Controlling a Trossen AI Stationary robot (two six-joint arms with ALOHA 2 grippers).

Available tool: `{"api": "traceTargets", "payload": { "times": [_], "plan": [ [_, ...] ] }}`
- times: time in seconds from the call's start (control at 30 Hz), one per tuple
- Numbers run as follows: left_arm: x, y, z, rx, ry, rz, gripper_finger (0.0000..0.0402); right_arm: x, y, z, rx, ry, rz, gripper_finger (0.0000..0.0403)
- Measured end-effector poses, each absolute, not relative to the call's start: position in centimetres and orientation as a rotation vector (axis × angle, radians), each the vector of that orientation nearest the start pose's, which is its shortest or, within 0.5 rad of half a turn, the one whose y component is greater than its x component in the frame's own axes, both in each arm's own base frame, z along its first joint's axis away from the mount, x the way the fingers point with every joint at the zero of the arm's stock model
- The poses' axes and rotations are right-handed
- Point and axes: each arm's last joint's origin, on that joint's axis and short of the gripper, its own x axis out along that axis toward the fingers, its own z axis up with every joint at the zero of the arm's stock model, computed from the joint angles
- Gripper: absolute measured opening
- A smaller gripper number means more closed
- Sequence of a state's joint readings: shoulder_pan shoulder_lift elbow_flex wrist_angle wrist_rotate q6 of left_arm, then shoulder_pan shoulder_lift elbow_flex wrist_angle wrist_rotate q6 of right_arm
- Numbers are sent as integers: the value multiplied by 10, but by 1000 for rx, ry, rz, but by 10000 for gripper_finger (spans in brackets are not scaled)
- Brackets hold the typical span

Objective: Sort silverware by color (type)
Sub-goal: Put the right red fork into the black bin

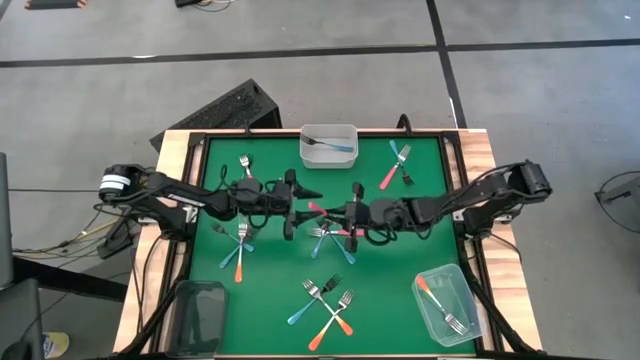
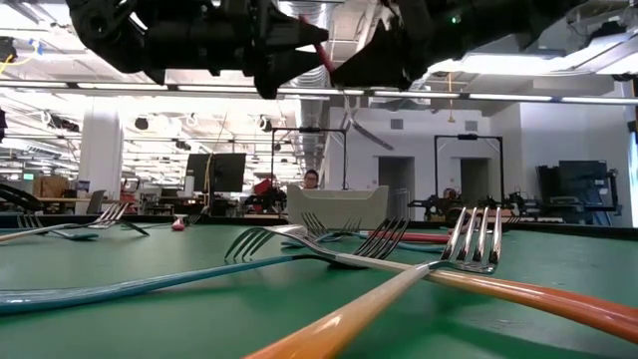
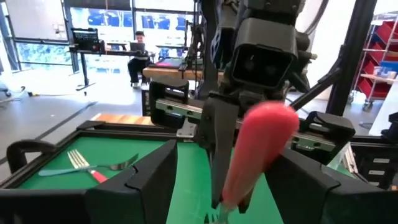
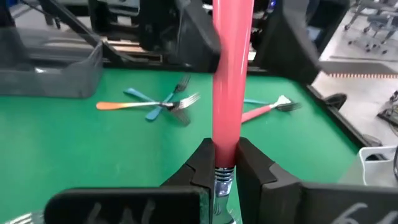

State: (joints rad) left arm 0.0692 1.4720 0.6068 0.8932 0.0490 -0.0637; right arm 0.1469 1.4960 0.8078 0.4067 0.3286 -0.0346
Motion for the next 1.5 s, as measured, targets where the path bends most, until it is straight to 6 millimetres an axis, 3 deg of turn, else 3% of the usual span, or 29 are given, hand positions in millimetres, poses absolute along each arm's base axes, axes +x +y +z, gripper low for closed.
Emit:
{"api": "traceTargets", "payload": {
  "times": [0.37,0.53,0.63,0.9,1.03,1.23,1.37,1.5],
  "plan": [
    [294,20,223,-41,-43,21,137,316,40,235,-148,249,-225,51],
    [294,19,224,-16,-52,4,78,317,40,235,-140,241,-227,56],
    [294,19,224,-12,-59,-17,44,317,41,236,-118,236,-228,78],
    [290,20,223,-85,33,22,44,317,40,237,-17,213,-252,171],
    [270,16,231,-171,171,99,44,315,38,236,34,216,-363,192],
    [216,-4,250,-330,372,194,44,312,35,228,55,284,-438,192],
    [178,-15,281,-448,453,183,45,312,35,227,54,290,-439,187],
    [148,-23,306,-536,586,187,71,312,34,228,58,284,-443,182]
  ]
}}
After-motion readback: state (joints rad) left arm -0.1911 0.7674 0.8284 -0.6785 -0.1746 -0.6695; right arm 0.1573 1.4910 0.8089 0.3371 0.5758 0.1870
